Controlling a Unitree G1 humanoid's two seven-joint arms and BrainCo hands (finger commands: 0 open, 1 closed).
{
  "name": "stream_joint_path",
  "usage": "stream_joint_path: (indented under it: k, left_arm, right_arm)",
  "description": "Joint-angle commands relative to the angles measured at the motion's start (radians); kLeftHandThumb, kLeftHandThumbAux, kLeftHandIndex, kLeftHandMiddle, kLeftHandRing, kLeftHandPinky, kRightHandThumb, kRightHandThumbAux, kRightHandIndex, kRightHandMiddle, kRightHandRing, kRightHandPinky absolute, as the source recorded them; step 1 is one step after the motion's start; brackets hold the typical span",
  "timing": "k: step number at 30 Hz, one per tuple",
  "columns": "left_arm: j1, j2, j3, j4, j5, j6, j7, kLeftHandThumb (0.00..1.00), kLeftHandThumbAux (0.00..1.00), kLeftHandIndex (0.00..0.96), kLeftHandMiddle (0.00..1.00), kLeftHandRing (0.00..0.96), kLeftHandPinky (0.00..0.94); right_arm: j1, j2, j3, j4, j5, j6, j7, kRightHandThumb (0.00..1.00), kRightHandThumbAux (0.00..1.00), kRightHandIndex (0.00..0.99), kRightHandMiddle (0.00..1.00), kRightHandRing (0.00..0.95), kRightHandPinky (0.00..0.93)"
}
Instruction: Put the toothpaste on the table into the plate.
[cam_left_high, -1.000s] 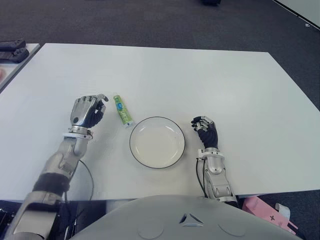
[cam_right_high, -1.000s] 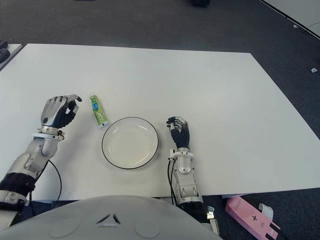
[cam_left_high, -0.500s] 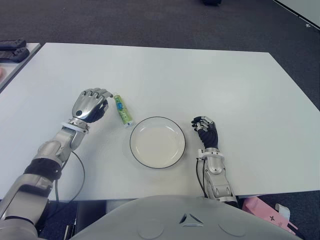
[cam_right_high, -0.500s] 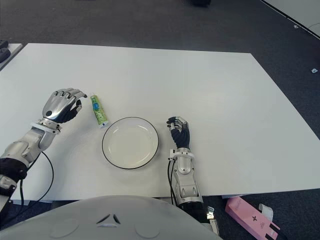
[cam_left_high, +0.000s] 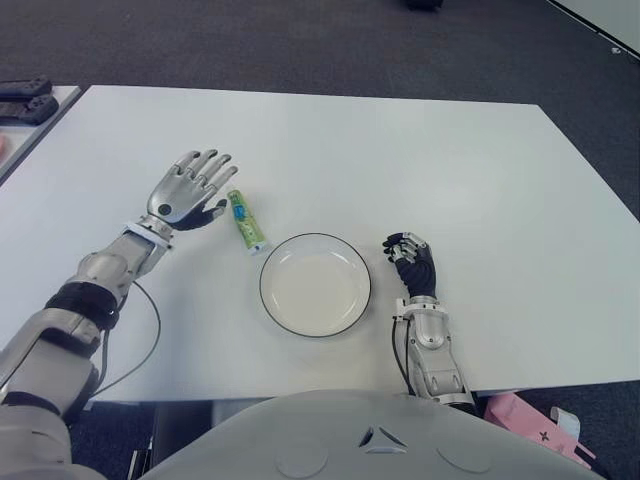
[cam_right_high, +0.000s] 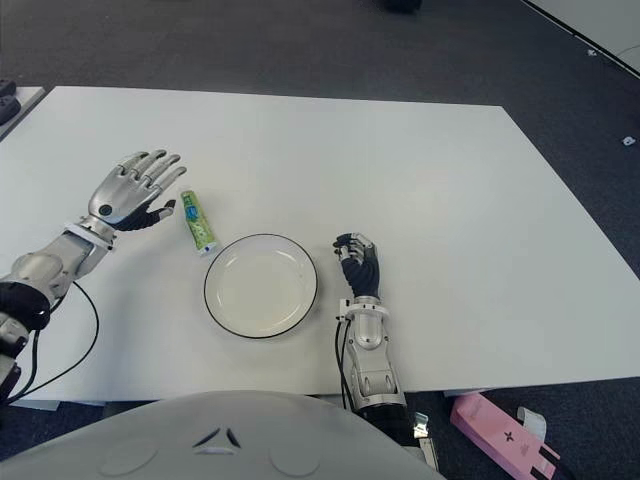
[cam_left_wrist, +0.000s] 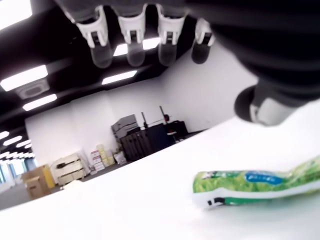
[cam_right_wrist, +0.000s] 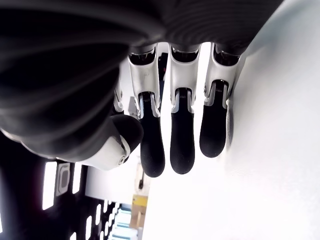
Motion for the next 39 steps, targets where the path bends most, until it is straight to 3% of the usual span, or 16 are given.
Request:
stream_joint_path:
  k: [1,9,19,31,39]
  left_arm:
    - [-0.092,-0.053,-0.123,0.183,0.090,0.046,0.061,0.558,0.298,0.000,0.000,0.000,0.000]
    - [-0.163,-0.061,-0.269,0.287,0.155,0.080,0.075,0.566,0.233,0.000,0.000,0.000,0.000]
    - [-0.219,-0.080,-0.408,0.347,0.202,0.101,0.058,0.552,0.224,0.000,0.000,0.000,0.000]
    - [-0.239,-0.127,-0.551,0.397,0.224,0.076,0.066,0.517,0.285,0.000,0.000,0.000,0.000]
    - [-0.221,-0.154,-0.611,0.434,0.213,0.057,0.075,0.556,0.396,0.000,0.000,0.000,0.000]
  right_arm:
    - [0.020,0.001,-0.002,0.022,-0.009,0.016,-0.002,0.717,0.729,0.427,0.494,0.479,0.465]
    - [0.031,0.006,-0.006,0.008,-0.007,0.029,-0.005,0.717,0.729,0.428,0.496,0.482,0.472]
    - [0.039,0.008,-0.005,-0.008,-0.008,0.044,-0.011,0.714,0.728,0.428,0.501,0.489,0.476]
    - [0.049,0.006,-0.005,-0.018,-0.011,0.034,-0.013,0.713,0.728,0.429,0.503,0.487,0.475]
    - [0.061,0.007,-0.007,-0.032,-0.008,0.038,-0.012,0.712,0.728,0.430,0.498,0.478,0.460]
